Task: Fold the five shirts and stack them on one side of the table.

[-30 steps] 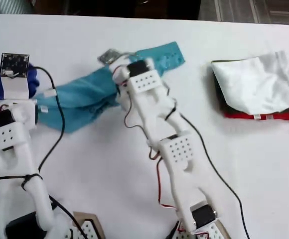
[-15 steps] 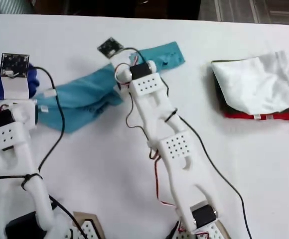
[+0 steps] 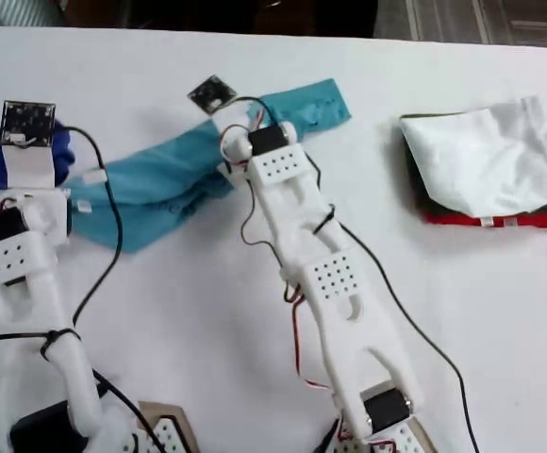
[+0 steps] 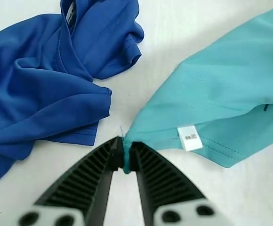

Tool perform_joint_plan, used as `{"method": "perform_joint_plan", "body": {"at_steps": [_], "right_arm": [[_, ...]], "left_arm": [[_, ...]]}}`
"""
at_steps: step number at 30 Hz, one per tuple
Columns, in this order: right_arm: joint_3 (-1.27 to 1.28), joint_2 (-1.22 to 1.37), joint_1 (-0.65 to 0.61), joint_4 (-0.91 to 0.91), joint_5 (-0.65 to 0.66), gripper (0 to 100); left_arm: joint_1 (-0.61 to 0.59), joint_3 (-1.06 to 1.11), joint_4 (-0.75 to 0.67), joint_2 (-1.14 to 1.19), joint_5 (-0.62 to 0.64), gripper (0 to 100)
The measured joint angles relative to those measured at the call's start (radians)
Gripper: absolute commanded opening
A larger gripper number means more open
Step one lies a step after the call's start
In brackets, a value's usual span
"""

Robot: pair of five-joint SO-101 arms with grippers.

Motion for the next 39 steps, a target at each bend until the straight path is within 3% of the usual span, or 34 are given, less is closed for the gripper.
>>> {"method": "perform_joint_plan", "body": {"at_steps": [11, 23, 28, 33, 39], "right_arm": [[-0.229, -0.020, 0.046, 0.281, 0.000, 2.0], [-0.175, -0.325, 0.138, 0.351, 0.000, 2.0], [0.158, -0.647, 0.127, 0.354, 0.000, 2.0], [0.755, -1.068, 0.066, 0.345, 0.000, 2.1], [1.564, -1.453, 0.048, 0.009, 0.017, 2.2]], "left_arm": [[0.000, -0.005, 0.058, 0.000, 0.000, 3], [0.000, -0.364, 0.436, 0.002, 0.000, 3], [0.000, -0.494, 0.571, 0.000, 0.000, 3], [0.000, -0.526, 0.655, 0.000, 0.000, 3], [0.000, -0.388, 0.637, 0.000, -0.044, 3]]}}
